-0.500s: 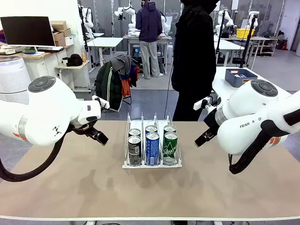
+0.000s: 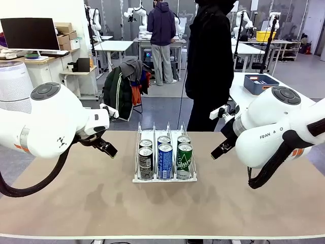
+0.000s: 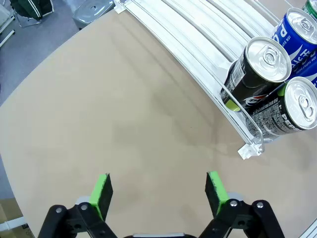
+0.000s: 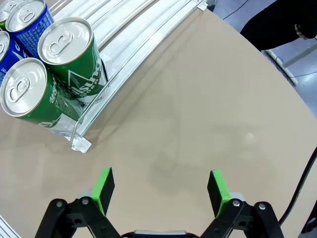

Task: Fill the beverage cans into the dispenser.
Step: Pick up the Ionic drink handed by the human.

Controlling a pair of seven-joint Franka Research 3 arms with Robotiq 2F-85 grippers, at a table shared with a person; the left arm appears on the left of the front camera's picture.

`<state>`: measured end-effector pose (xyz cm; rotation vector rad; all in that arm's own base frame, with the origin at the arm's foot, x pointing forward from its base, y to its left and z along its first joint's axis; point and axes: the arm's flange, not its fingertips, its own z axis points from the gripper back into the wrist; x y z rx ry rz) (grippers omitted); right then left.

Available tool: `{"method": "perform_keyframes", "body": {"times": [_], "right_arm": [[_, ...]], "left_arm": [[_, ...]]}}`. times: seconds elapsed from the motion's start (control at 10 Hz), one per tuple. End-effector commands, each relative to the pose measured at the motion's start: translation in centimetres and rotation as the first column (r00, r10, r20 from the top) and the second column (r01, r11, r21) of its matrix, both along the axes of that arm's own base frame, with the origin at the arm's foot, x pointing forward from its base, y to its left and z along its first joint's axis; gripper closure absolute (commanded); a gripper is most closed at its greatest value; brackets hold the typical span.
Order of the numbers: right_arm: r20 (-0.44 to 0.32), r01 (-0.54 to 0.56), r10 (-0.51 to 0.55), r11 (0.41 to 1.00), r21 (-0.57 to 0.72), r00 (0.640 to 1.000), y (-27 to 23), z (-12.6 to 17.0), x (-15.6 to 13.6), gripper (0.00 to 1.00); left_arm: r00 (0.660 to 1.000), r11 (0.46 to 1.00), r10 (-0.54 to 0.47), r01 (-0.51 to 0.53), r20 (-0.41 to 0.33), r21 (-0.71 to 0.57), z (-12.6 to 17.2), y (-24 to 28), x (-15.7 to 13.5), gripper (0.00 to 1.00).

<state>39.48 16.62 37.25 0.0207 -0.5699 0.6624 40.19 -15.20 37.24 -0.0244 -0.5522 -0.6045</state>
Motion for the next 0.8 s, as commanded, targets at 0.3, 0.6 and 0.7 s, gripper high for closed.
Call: {"method": "perform_keyframes", "body": {"times": [0.3, 0.6, 0.7], "right_arm": [[0.000, 0.000, 0.000, 1.000, 0.000, 1.000, -0.01, 0.00, 0.00, 0.00], [0.000, 0.000, 0.000, 1.000, 0.000, 1.000, -0.01, 0.00, 0.00, 0.00], [0.000, 0.000, 0.000, 1.000, 0.000, 1.000, -0.01, 0.00, 0.00, 0.00]], "left_arm": [[1.000, 1.000, 0.001, -0.001, 0.000, 0.000, 0.00, 0.03, 0.01, 0.00], [1.000, 1.000, 0.001, -0.001, 0.000, 0.000, 0.00, 0.03, 0.01, 0.00], [1.000, 1.000, 0.001, -0.001, 0.000, 0.000, 0.00, 0.03, 0.01, 0.00]]}}
